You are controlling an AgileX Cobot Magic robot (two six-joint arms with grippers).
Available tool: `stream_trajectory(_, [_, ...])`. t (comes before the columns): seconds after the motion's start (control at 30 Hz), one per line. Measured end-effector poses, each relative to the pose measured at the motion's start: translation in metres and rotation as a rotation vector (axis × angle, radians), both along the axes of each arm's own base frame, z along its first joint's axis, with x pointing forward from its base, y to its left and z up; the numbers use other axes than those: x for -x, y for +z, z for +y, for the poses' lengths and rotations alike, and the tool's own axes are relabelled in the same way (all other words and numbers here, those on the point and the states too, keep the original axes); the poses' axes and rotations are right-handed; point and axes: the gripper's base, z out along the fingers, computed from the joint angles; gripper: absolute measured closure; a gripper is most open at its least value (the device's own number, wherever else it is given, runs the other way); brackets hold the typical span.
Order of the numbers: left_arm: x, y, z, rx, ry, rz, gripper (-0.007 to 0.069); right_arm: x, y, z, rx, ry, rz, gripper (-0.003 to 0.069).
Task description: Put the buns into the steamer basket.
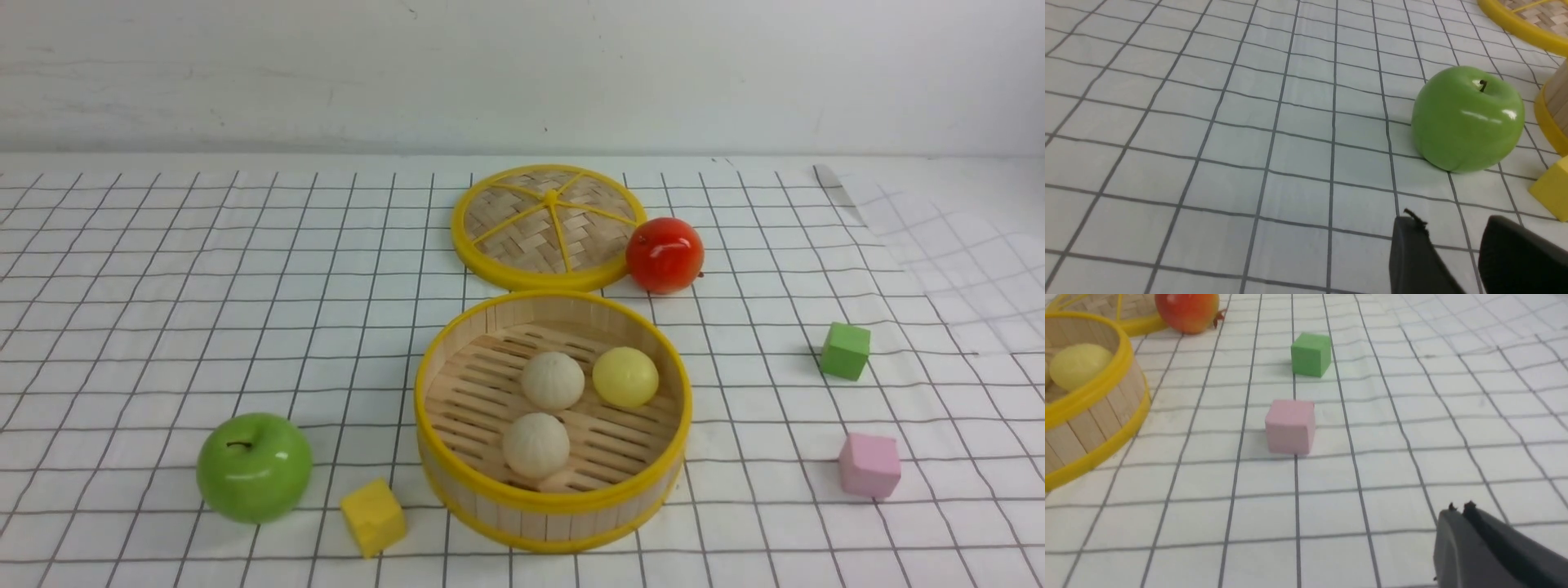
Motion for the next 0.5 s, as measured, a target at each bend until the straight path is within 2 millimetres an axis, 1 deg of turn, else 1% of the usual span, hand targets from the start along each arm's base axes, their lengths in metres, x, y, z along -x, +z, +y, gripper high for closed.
stream_trajectory(0.5, [0.0000,0.0001,0.0000,0.000,0.000,-0.001,0.0386,-0.0004,-0.0003,0.0006,-0.016,0.002,-0.009,0.0643])
